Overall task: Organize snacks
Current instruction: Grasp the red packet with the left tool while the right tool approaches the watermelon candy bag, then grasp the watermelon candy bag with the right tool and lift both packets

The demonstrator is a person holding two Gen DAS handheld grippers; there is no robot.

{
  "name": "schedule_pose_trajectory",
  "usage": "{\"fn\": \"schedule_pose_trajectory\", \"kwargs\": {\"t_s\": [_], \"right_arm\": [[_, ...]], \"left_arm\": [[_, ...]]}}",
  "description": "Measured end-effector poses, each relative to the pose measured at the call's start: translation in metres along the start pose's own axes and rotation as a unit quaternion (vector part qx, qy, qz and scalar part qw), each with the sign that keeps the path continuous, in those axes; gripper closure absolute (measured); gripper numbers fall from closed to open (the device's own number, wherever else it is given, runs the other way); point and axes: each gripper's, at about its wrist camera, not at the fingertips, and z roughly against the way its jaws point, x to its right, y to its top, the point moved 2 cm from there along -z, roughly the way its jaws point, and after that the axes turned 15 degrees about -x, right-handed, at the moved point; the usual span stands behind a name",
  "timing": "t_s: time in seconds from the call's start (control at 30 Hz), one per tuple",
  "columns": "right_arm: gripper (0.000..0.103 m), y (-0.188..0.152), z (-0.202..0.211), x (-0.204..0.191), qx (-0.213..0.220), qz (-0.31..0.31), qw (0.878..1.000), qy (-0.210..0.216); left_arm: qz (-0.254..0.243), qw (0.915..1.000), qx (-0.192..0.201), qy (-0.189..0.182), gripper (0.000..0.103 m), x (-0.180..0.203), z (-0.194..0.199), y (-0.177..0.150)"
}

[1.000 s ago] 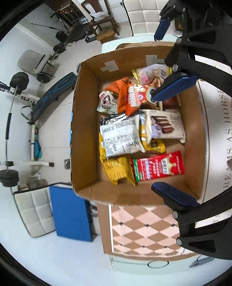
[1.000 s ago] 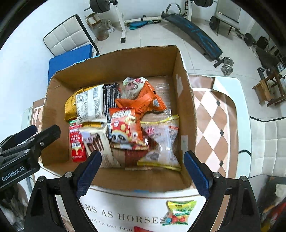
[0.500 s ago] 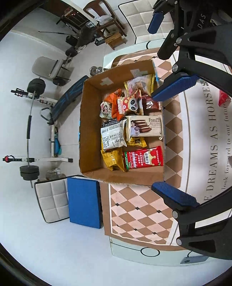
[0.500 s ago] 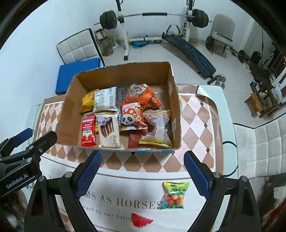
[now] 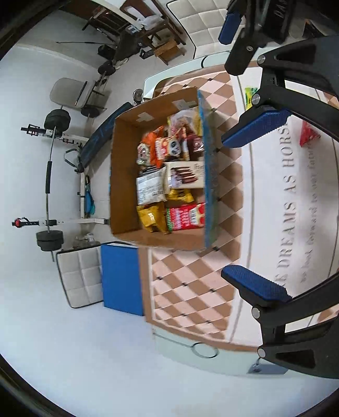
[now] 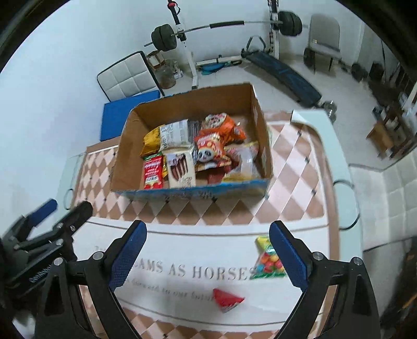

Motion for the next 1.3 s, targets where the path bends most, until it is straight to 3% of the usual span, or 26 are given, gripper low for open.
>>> {"fn": "schedule_pose_trajectory", "kwargs": {"t_s": [0.07, 0.2, 0.3, 0.47, 0.53, 0.7, 0.77, 0.8, 0.87, 0.9, 0.93, 1.13, 1.3], "right_arm": [[0.006, -0.006, -0.008, 0.015, -0.012, -0.006, 1.0, 0.009], [0.006, -0.023, -0.037, 0.058, -0.066, -0.025, 0.997, 0.019], [0.006, -0.037, -0.058, 0.092, -0.097, -0.038, 0.994, 0.014], [0.006, -0.055, -0.088, 0.139, -0.137, -0.058, 0.989, 0.018], [0.006, -0.057, -0.096, 0.151, -0.147, -0.061, 0.987, 0.02], [0.006, -0.056, -0.117, 0.17, -0.168, -0.061, 0.984, 0.023], [0.006, -0.054, -0.125, 0.175, -0.174, -0.062, 0.982, 0.025], [0.006, -0.052, -0.129, 0.178, -0.177, -0.064, 0.982, 0.029], [0.006, -0.047, -0.138, 0.18, -0.184, -0.07, 0.98, 0.036], [0.006, -0.046, -0.141, 0.18, -0.186, -0.071, 0.979, 0.039], [0.006, -0.043, -0.147, 0.18, -0.189, -0.073, 0.978, 0.044], [0.006, -0.023, -0.18, 0.166, -0.203, -0.072, 0.975, 0.046], [0.01, -0.015, -0.208, 0.146, -0.226, -0.05, 0.973, 0.023]], "left_arm": [[0.001, 0.9999, -0.014, -0.002, 0.011, 0.006, -0.012, -0.01], [0.002, 0.9953, -0.093, -0.027, 0.011, 0.031, -0.056, -0.044], [0.017, 0.9813, -0.178, -0.071, 0.011, 0.053, -0.098, -0.077], [0.057, 0.9479, -0.289, -0.121, 0.011, 0.085, -0.163, -0.119], [0.076, 0.9349, -0.316, -0.142, 0.011, 0.096, -0.182, -0.129], [0.101, 0.9203, -0.341, -0.162, 0.012, 0.115, -0.209, -0.136], [0.103, 0.9185, -0.346, -0.161, 0.021, 0.123, -0.217, -0.137], [0.1, 0.919, -0.348, -0.157, 0.033, 0.127, -0.22, -0.137], [0.088, 0.9259, -0.34, -0.139, 0.048, 0.134, -0.221, -0.135], [0.079, 0.9296, -0.335, -0.132, 0.064, 0.139, -0.219, -0.134], [0.067, 0.9317, -0.336, -0.12, 0.069, 0.144, -0.219, -0.134], [0.056, 0.9391, -0.329, -0.083, 0.071, 0.149, -0.212, -0.137], [0.084, 0.9412, -0.321, -0.064, 0.071, 0.126, -0.209, -0.138]]}}
